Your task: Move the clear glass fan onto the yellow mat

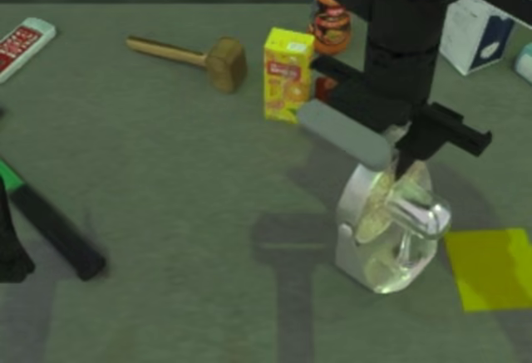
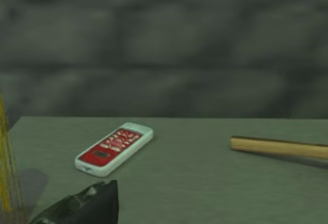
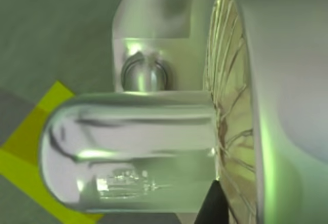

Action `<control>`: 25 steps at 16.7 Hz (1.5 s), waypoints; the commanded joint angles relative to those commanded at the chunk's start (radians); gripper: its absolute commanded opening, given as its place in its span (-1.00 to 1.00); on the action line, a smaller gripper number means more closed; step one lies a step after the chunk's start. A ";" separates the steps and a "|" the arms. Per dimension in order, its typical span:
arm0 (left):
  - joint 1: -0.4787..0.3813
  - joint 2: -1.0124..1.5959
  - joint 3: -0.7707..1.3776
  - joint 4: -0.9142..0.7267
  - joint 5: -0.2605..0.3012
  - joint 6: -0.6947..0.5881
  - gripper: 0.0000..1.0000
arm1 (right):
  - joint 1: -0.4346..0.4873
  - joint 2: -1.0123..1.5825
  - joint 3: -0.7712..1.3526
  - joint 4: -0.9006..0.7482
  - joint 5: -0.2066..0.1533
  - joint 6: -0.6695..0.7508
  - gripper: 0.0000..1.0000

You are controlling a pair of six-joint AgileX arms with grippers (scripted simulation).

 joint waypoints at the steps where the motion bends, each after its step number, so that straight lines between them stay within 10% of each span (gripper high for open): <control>1: 0.000 0.000 0.000 0.000 0.000 0.000 1.00 | -0.009 -0.018 -0.026 -0.005 -0.006 -0.092 -1.00; 17: 0.000 0.000 0.000 0.000 0.000 0.000 1.00 | -0.237 -0.463 -0.474 0.115 -0.028 -2.060 -1.00; 25: 0.000 0.000 0.000 0.000 0.000 0.000 1.00 | -0.327 -0.576 -0.645 0.184 0.017 -2.639 -1.00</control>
